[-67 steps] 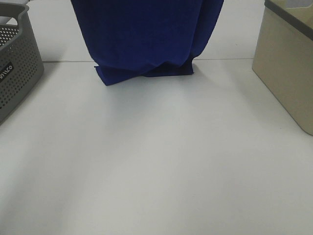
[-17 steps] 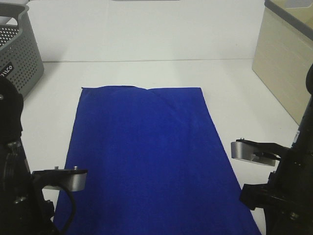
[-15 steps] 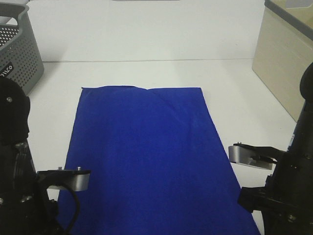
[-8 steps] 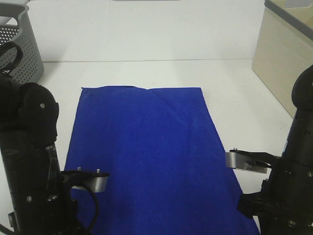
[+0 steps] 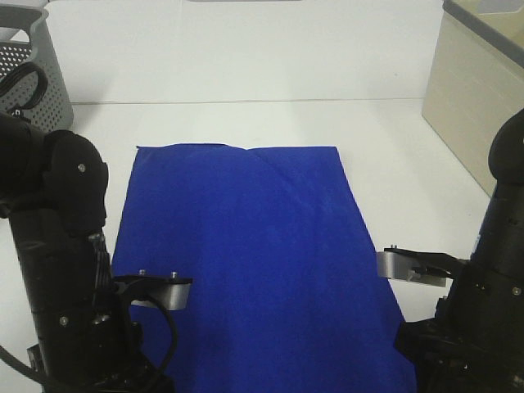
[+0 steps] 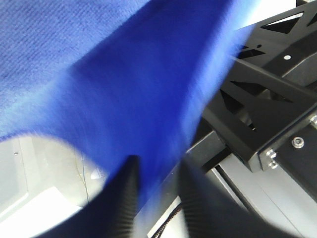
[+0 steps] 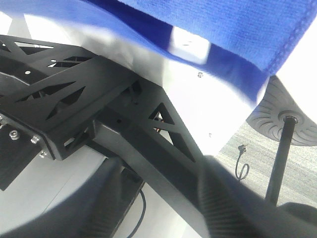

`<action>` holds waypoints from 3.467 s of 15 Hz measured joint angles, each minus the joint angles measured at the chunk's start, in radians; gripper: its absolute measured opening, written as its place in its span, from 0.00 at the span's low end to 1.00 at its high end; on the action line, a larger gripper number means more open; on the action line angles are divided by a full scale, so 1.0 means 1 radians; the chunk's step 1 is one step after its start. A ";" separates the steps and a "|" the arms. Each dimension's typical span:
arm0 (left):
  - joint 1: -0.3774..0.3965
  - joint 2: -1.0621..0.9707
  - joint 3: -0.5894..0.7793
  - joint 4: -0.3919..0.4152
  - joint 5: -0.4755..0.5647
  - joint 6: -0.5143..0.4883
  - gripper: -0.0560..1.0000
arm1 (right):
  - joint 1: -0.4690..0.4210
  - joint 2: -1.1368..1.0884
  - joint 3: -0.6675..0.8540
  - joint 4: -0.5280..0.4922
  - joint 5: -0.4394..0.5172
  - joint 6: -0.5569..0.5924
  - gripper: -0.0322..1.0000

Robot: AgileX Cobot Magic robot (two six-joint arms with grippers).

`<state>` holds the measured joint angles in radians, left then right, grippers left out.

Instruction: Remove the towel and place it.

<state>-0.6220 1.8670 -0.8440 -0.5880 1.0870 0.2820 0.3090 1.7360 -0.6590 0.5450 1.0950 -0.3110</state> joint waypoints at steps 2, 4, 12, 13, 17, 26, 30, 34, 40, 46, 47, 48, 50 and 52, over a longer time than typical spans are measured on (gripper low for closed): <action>0.000 0.000 0.000 -0.008 0.001 0.000 0.58 | 0.000 0.000 0.000 -0.003 -0.004 0.000 0.59; 0.000 0.000 0.000 -0.008 0.008 0.000 0.67 | 0.000 0.000 -0.007 -0.007 -0.001 0.000 0.61; 0.030 0.000 -0.210 0.156 0.114 -0.026 0.68 | -0.045 0.001 -0.395 -0.113 0.015 0.049 0.61; 0.066 0.000 -0.260 0.197 0.115 -0.039 0.68 | -0.082 0.001 -0.465 -0.113 0.018 0.049 0.61; 0.268 0.014 -0.446 0.241 0.077 -0.047 0.68 | -0.259 0.043 -0.740 -0.069 0.072 0.049 0.61; 0.452 0.311 -0.894 0.284 0.031 -0.101 0.68 | -0.274 0.435 -1.255 -0.126 0.116 0.100 0.63; 0.454 0.465 -1.098 0.393 0.031 -0.177 0.68 | -0.274 0.608 -1.444 -0.169 0.116 0.104 0.63; 0.455 0.592 -1.297 0.406 0.054 -0.197 0.68 | -0.269 0.710 -1.541 -0.186 0.116 0.105 0.63; 0.455 0.681 -1.393 0.417 0.101 -0.200 0.68 | -0.190 0.786 -1.549 -0.194 0.117 0.134 0.63; 0.455 0.681 -1.393 0.420 0.104 -0.200 0.69 | -0.113 0.792 -1.549 -0.391 0.091 0.321 0.72; 0.455 0.681 -1.393 0.420 0.105 -0.200 0.69 | -0.102 0.792 -1.549 -0.363 0.071 0.311 0.73; 0.455 0.681 -1.393 0.420 0.105 -0.200 0.69 | -0.098 0.792 -1.549 -0.317 0.054 0.311 0.73; 0.455 0.684 -1.393 0.420 0.103 -0.200 0.69 | -0.098 0.792 -1.549 -0.274 0.023 0.279 0.74; 0.455 0.691 -1.393 0.420 0.098 -0.200 0.69 | -0.100 0.807 -1.549 -0.269 0.012 0.268 0.74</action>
<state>-0.1670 2.5580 -2.2370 -0.1680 1.1850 0.0820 0.2090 2.5430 -2.2080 0.2760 1.1070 -0.0430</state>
